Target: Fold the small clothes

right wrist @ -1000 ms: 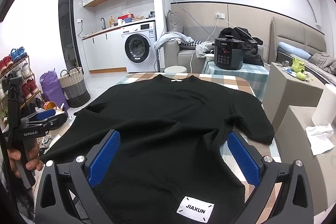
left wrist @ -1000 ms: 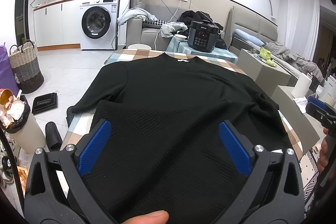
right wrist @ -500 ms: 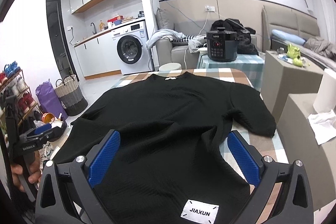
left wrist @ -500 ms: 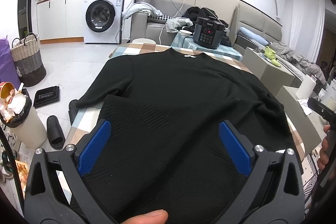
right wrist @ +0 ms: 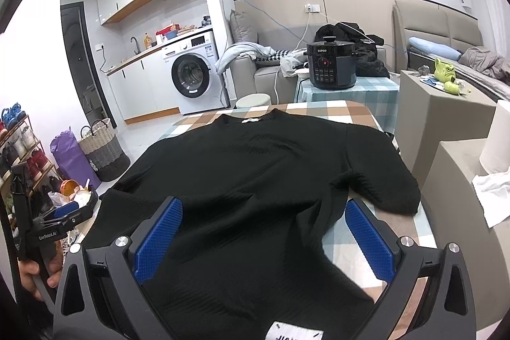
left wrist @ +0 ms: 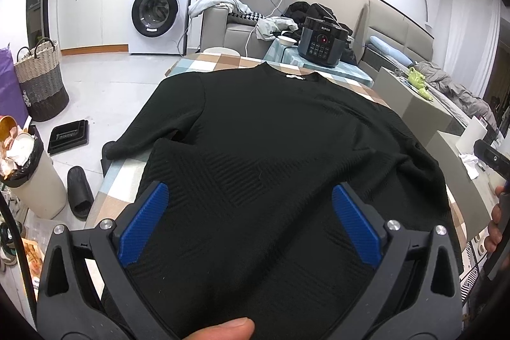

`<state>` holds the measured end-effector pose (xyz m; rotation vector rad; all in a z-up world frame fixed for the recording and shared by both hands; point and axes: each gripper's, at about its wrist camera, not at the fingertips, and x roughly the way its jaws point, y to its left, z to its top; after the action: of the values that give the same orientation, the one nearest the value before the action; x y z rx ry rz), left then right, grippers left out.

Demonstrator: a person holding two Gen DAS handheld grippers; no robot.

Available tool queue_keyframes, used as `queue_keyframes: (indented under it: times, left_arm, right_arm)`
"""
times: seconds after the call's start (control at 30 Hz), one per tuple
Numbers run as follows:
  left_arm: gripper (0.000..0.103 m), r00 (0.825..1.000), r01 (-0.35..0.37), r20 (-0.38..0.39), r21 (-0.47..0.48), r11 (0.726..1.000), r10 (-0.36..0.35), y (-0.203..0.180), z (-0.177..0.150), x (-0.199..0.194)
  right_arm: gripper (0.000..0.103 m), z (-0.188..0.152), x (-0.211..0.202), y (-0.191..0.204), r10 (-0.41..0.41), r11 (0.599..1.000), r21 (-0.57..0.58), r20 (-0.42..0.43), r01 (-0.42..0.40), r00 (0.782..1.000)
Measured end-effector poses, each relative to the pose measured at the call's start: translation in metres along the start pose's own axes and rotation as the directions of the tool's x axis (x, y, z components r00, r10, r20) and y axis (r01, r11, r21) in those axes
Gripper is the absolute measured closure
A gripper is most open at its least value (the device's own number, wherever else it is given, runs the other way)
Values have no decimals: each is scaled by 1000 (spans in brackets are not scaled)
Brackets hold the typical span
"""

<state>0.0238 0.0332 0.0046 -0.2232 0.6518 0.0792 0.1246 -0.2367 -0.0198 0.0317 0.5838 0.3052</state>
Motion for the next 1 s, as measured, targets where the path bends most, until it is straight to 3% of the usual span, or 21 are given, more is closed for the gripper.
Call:
queue_keyframes:
  times: [0.13, 0.33, 0.47, 0.57, 0.73, 1.0]
  left_arm:
    - [1, 1000, 2, -8, 7, 1000, -1, -3, 9, 10]
    - [1, 1000, 10, -29, -24, 1000, -10, 1, 23, 31]
    - [1, 999, -4, -39, -27, 1000, 3, 3, 29, 45]
    - [1, 999, -17, -48, -27, 999, 16, 5, 30, 56]
    - [1, 997, -32, -67, -6, 999, 31, 3, 29, 71]
    - [1, 995, -44, -84, 11, 999, 45, -2, 28, 86]
  right_arm:
    - [0, 2, 6, -15, -2, 999, 45, 10, 2, 1000]
    - [0, 3, 28, -54, -17, 986, 165, -81, 30, 997]
    - [0, -6, 41, -95, 58, 932, 363, -119, -11, 991]
    - [0, -13, 49, -124, 60, 887, 462, -140, 12, 988]
    - [0, -20, 49, -135, 17, 886, 460, -141, 50, 990]
    - [2, -25, 66, -180, -66, 814, 563, -155, 143, 986]
